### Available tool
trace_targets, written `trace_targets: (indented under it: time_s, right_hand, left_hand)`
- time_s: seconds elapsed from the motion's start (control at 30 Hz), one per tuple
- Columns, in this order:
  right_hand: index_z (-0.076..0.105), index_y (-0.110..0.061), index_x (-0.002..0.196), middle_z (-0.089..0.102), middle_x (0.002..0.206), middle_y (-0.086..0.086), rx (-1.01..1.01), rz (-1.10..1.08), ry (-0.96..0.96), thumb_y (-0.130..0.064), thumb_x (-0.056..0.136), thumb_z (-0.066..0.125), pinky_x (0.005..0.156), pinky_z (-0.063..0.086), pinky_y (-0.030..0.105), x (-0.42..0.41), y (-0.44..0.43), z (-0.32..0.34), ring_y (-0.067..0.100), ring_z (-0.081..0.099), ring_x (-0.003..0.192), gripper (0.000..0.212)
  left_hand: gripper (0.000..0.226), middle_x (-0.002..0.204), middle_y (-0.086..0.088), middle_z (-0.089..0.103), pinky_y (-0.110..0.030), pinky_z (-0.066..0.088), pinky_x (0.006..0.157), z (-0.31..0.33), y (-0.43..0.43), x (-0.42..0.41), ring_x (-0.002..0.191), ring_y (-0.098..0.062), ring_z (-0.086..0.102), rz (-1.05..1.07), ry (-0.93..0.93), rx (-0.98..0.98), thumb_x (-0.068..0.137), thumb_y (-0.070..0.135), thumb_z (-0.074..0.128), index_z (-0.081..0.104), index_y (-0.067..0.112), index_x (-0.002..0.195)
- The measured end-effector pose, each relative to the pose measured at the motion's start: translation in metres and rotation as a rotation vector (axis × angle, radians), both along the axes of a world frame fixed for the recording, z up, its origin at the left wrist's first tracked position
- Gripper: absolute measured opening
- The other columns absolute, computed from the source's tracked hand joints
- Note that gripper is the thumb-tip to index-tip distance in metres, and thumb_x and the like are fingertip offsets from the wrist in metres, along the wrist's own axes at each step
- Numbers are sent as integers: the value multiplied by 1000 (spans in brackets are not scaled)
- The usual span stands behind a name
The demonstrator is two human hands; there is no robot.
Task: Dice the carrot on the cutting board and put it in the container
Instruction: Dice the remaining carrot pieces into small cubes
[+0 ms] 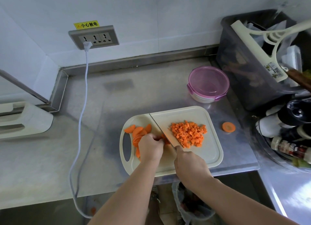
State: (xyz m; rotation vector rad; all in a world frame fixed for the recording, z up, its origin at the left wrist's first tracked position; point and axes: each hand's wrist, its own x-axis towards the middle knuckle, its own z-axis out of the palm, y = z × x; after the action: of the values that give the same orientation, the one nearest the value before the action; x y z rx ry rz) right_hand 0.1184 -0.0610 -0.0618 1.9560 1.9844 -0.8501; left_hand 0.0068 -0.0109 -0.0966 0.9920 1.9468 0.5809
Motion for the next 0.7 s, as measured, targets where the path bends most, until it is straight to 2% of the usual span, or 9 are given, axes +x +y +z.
trace_targets:
  time_s: [0.1, 0.17, 0.23, 0.3, 0.43, 0.57, 0.7]
  right_hand:
    - [32, -17, 137, 56, 89, 4, -21, -23, -2, -9, 97, 36, 62, 41, 31, -1, 2, -2, 21, 52, 74, 41]
    - [32, -17, 138, 61, 95, 5, -21, -22, -4, -8, 97, 38, 63, 43, 30, 0, 3, -3, 19, 52, 74, 42]
    - [34, -17, 137, 59, 91, 3, -15, -43, 16, -9, 97, 39, 64, 46, 30, 1, 4, -4, 19, 56, 76, 41]
    - [38, -16, 133, 61, 95, 5, -6, -49, 48, -12, 98, 38, 70, 51, 32, 2, 5, -2, 22, 62, 83, 35]
    - [40, -16, 132, 64, 103, 9, 39, -73, 113, -16, 101, 34, 79, 54, 38, 7, 5, 5, 28, 64, 92, 31]
    - [35, -17, 138, 65, 101, 9, 61, -59, 121, -13, 100, 35, 75, 51, 36, 5, 0, 9, 28, 64, 90, 38]
    - [36, -16, 135, 62, 91, 6, 58, -38, 120, -10, 98, 37, 71, 50, 35, 3, -2, 7, 27, 64, 85, 37]
  left_hand:
    - [10, 86, 1, 66, -22, 41, 71, 2, 0, 0, 82, -13, 58, -15, 36, 18, 87, 15, 64, 70, 12, 95]
    - [11, 88, 0, 67, -20, 39, 70, 2, -1, 1, 81, -12, 57, -13, 36, 19, 87, 14, 64, 71, 11, 96]
    - [12, 88, 0, 68, -19, 38, 69, 2, -1, 0, 81, -11, 57, -10, 33, 19, 87, 14, 64, 71, 11, 96]
    - [11, 85, 1, 66, -17, 36, 66, 2, -2, 0, 80, -11, 56, -6, 30, 20, 87, 14, 65, 70, 11, 95]
    - [7, 85, -3, 69, -22, 42, 69, 4, -3, 0, 81, -16, 62, -6, 5, 14, 86, 13, 65, 70, 13, 90]
    - [9, 80, -6, 72, -27, 49, 69, 2, -2, 0, 81, -23, 67, -5, -13, 2, 82, 16, 68, 73, 9, 85]
    - [9, 80, -8, 71, -30, 49, 69, 2, -3, 1, 80, -26, 68, 10, -9, 1, 81, 16, 69, 72, 10, 85]
